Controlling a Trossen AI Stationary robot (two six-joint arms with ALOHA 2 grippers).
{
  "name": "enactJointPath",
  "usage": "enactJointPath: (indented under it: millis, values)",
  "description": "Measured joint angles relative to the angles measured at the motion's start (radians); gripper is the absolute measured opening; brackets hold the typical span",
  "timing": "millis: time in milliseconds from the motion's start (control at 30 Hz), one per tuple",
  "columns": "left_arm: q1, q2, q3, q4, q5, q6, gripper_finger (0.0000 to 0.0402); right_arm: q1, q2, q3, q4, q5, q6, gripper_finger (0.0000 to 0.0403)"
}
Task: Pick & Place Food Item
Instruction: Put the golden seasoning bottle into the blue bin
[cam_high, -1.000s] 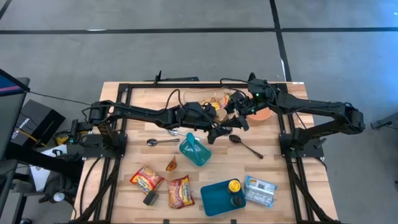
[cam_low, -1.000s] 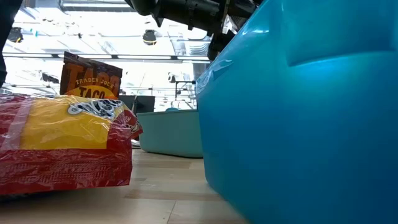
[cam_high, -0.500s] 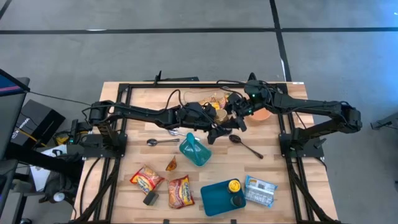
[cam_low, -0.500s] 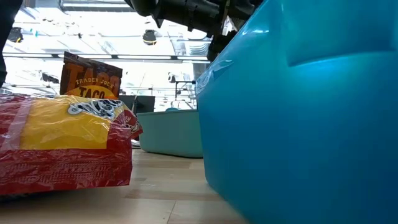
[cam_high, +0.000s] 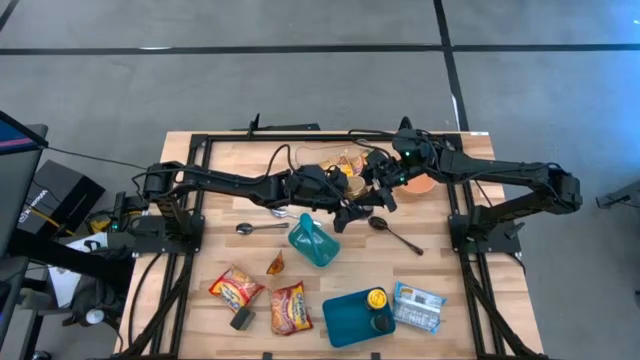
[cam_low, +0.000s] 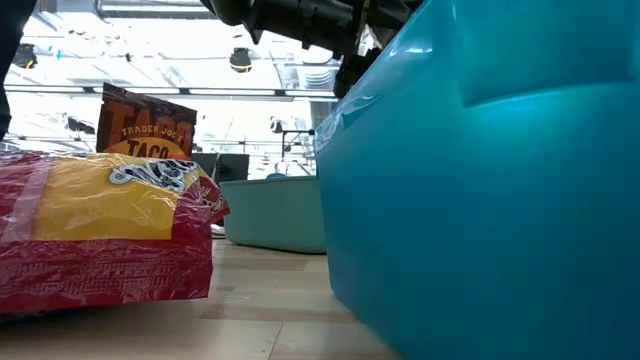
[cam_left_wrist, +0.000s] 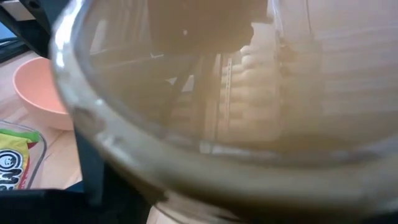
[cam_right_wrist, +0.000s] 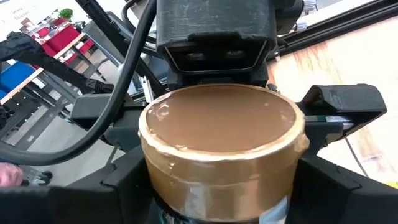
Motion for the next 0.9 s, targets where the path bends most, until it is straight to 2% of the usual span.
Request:
enactJointPath:
  millis: [567,900]
  values:
    - [0.001,-0.003,0.002,-0.010,0.014,0.006,0.0363,-0.009,-0.003,-0.002,-0.015,-0.022,0.006,0.0282]
    - [0.003,-0.003,0.002,-0.056,0.016,0.007,0.0366,-0.094,-0.092,-0.002,-0.145,-0.028,-0.037,0.0282]
